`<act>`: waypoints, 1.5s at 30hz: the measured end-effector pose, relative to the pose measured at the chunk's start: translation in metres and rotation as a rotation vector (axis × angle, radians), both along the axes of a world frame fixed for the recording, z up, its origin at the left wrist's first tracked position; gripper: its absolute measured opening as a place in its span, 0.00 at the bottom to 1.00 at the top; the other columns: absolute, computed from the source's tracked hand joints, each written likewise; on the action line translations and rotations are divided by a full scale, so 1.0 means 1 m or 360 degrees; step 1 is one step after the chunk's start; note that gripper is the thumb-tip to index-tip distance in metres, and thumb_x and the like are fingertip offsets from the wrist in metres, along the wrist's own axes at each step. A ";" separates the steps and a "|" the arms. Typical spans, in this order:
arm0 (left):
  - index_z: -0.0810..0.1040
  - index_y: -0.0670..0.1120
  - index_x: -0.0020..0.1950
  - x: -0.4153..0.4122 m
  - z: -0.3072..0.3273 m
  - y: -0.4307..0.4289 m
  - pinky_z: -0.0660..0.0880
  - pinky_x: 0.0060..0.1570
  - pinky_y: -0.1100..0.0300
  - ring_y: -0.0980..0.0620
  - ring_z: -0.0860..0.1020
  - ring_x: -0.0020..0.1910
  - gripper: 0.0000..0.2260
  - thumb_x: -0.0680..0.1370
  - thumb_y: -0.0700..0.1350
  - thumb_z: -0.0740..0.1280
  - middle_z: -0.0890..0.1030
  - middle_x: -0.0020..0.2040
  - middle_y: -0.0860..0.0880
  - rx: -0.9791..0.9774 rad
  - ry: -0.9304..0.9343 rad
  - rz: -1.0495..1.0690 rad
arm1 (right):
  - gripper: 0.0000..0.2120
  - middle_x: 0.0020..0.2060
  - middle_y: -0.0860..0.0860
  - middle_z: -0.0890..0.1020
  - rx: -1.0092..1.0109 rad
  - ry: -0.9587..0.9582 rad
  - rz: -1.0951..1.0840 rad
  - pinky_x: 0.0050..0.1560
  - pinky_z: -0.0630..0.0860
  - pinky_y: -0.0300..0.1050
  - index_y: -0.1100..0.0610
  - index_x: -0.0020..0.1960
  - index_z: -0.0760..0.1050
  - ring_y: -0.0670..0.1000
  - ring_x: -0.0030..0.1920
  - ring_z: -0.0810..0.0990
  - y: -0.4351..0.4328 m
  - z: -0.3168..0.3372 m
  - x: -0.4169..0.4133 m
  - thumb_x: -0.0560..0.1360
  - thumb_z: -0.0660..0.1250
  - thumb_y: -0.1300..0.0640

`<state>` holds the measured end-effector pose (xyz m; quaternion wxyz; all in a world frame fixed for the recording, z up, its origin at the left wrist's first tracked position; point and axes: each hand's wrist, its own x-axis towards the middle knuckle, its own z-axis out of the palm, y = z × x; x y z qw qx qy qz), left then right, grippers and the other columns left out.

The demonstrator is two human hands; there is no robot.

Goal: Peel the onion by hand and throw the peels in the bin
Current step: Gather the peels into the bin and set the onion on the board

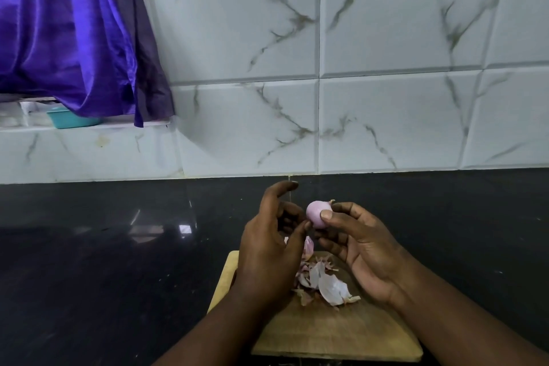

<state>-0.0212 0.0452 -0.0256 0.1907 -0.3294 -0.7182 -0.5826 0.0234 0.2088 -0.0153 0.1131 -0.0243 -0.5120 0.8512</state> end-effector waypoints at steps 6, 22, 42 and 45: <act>0.74 0.47 0.66 -0.002 0.006 0.003 0.84 0.43 0.52 0.43 0.84 0.46 0.17 0.82 0.31 0.68 0.85 0.52 0.37 0.0608 -0.0928 -0.0590 | 0.25 0.48 0.59 0.86 0.0070 0.0197 0.0040 0.41 0.85 0.45 0.58 0.54 0.80 0.54 0.43 0.86 0.002 -0.003 -0.003 0.58 0.81 0.62; 0.73 0.52 0.52 -0.020 -0.004 -0.006 0.78 0.40 0.57 0.53 0.80 0.43 0.13 0.81 0.32 0.68 0.82 0.44 0.51 0.0058 -0.0496 0.0058 | 0.33 0.58 0.58 0.85 0.1113 0.0388 0.0211 0.53 0.84 0.52 0.55 0.62 0.71 0.56 0.55 0.86 0.009 0.002 0.010 0.62 0.81 0.65; 0.85 0.54 0.53 -0.007 -0.001 -0.005 0.82 0.48 0.63 0.59 0.85 0.50 0.10 0.78 0.40 0.77 0.87 0.48 0.57 -0.0154 -0.0208 -0.0045 | 0.32 0.53 0.37 0.78 0.2167 0.0400 -0.0400 0.50 0.83 0.50 0.33 0.65 0.64 0.42 0.51 0.82 0.009 -0.005 0.011 0.68 0.76 0.48; 0.85 0.53 0.53 -0.005 0.000 -0.005 0.81 0.47 0.66 0.60 0.85 0.50 0.11 0.77 0.38 0.78 0.87 0.48 0.58 -0.0179 -0.0141 -0.0039 | 0.32 0.52 0.38 0.79 0.2257 0.0402 -0.0438 0.49 0.82 0.51 0.34 0.66 0.63 0.43 0.49 0.82 0.009 -0.005 0.012 0.68 0.76 0.47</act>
